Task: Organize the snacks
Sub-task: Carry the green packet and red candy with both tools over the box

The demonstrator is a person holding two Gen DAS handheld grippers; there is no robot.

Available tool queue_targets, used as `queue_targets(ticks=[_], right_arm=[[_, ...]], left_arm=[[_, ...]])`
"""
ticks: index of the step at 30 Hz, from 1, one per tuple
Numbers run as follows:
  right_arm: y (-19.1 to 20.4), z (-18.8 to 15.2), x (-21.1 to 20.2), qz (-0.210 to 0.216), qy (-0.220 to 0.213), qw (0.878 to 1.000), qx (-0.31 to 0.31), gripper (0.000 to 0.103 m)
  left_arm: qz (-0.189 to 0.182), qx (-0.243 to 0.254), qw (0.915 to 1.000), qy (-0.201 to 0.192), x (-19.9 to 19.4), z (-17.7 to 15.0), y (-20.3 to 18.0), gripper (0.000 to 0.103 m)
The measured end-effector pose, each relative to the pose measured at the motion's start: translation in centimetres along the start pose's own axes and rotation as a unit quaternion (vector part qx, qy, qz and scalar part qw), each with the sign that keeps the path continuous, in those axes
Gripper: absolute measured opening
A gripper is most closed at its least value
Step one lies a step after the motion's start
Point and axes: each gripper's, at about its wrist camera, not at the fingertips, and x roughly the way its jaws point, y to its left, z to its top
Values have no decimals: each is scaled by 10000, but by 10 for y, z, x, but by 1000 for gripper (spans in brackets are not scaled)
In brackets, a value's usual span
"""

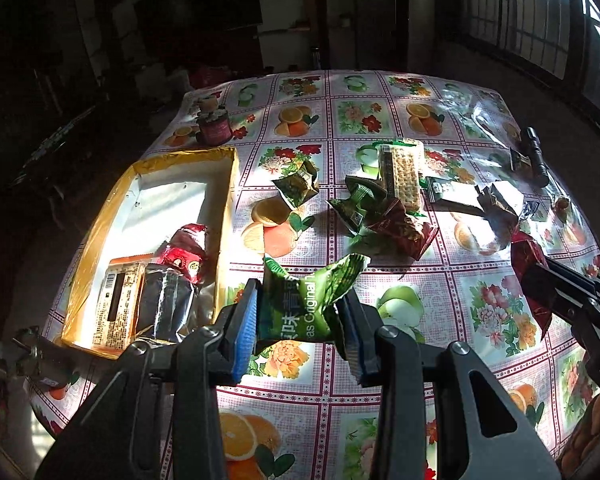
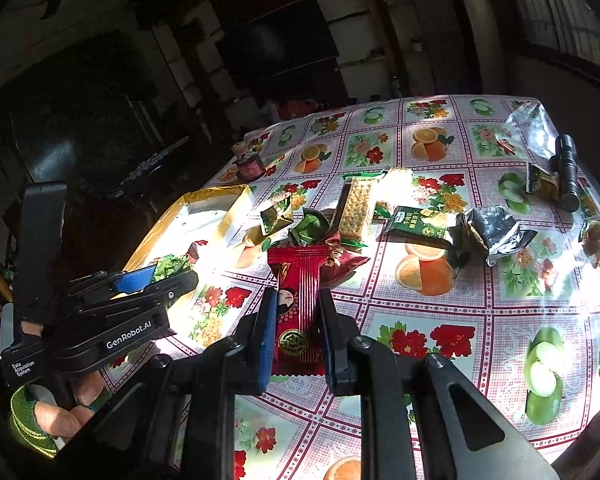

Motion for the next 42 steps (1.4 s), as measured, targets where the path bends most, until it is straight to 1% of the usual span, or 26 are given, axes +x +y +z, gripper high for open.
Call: queue_targets(ticks=[12, 28, 33, 42], right_arm=[[14, 0, 5, 212, 18, 9997, -77, 19], [46, 2, 19, 501, 109, 9982, -303, 19], [55, 9, 29, 634, 133, 9973, -346, 19], [91, 34, 61, 1032, 159, 9931, -539, 19]], left_arm=[[147, -204, 9997, -82, -5, -2, 16, 40], [204, -487, 9986, -74, -1, -5, 43, 40], [339, -680, 9970, -120, -1, -2, 65, 40], [819, -1110, 9904, -68, 11, 5, 129, 40]])
